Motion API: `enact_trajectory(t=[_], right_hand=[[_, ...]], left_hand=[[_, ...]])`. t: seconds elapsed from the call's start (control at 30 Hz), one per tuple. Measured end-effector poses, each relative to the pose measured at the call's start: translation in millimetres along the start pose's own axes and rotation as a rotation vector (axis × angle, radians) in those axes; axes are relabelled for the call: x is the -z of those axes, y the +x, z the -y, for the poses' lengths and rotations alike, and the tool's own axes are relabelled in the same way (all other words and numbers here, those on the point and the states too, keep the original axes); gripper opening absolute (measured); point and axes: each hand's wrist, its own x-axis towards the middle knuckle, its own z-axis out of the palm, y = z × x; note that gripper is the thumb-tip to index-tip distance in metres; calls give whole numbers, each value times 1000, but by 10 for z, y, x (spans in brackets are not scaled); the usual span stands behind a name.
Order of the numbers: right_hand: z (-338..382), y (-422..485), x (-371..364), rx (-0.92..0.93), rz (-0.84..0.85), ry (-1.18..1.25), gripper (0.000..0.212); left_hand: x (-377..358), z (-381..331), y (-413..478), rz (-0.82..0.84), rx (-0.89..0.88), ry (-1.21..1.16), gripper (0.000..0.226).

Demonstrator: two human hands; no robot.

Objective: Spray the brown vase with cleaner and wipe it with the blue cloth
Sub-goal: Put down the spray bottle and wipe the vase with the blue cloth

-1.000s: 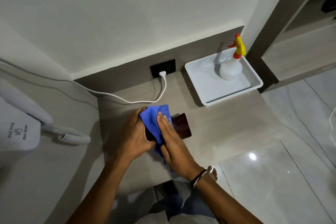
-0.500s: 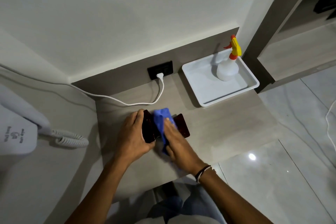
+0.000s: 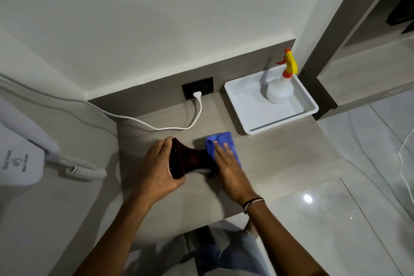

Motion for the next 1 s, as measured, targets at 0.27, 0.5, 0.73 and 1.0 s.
enact_trajectory(t=[0.27, 0.5, 0.73, 1.0], right_hand=[[-345, 74, 290, -515, -149, 964, 55], [-147, 270, 281, -658, -108, 1215, 39], [-125, 468, 275, -684, -126, 1029, 35], [-50, 386, 147, -485, -247, 703, 48]], left_hand=[[76, -13, 127, -37, 311, -321, 70], [244, -60, 205, 136, 344, -321, 135], [99, -119, 71, 131, 1, 264, 157], [66, -177, 96, 51, -82, 114, 123]])
